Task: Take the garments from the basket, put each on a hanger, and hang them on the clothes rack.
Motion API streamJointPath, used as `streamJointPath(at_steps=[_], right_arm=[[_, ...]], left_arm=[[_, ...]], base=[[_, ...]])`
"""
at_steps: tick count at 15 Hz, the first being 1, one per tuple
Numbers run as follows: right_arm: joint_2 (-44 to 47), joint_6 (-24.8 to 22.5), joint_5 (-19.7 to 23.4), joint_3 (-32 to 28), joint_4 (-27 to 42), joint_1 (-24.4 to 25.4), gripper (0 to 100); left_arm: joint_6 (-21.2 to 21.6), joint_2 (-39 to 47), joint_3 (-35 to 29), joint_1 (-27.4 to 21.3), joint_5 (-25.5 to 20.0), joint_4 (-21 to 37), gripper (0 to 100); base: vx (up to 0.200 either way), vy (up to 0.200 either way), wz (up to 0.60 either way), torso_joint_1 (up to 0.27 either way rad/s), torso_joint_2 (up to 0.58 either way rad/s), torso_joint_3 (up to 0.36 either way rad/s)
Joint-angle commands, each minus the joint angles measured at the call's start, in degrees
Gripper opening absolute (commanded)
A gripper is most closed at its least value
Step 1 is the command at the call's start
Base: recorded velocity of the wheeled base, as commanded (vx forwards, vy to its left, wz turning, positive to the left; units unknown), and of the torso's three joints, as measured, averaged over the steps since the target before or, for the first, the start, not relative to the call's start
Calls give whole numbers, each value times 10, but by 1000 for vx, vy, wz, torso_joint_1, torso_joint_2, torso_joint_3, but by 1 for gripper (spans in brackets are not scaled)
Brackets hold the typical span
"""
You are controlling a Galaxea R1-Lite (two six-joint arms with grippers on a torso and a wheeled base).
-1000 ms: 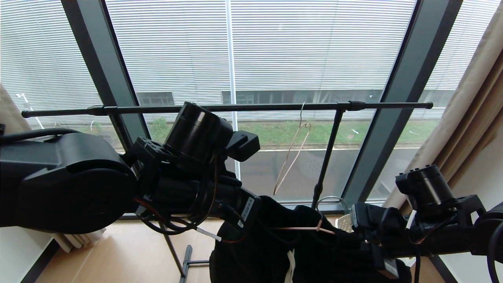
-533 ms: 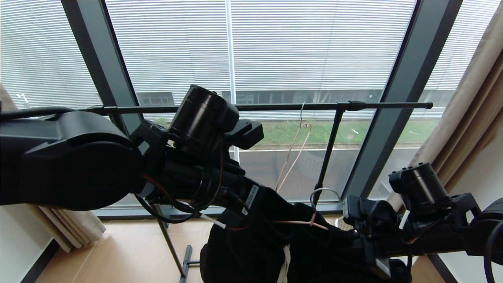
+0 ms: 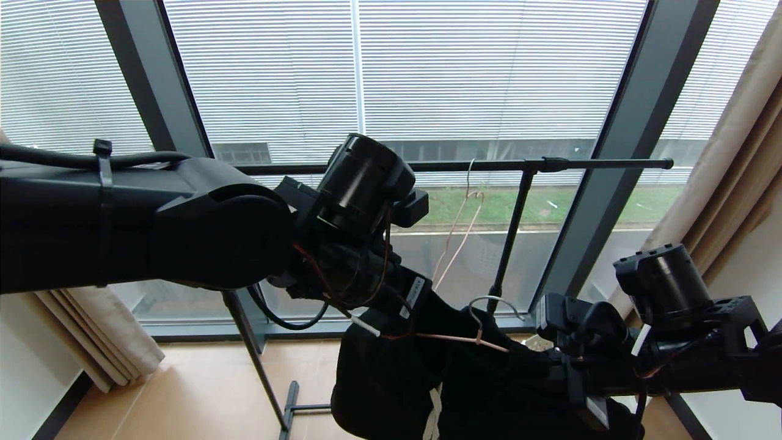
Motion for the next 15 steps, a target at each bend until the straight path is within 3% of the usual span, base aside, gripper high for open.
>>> streamJointPath(at_steps=[1,4,9,11,15], right_arm=[[-17,2,0,2,-1,9,0],[-8,33,-1,-5,-1,12,0],[2,43,-21,-14,-3,9,0],[-2,73,-20,-21,-3,8,0],[-4,111,-19,-1,-74,10,0]], left_arm=[[-7,19,-20,-7,8,8,0],[-7,13,-24,-22,8,17,0],[-6,-15,-12,-30,13,35,0],[-5,-30,0,-36,13,35,0],[-5,-31,9,-46,26,40,0]], base=[[0,0,0,0,0,0],[0,0,0,0,0,0],[0,0,0,0,0,0],[0,0,0,0,0,0],[0,0,0,0,0,0]])
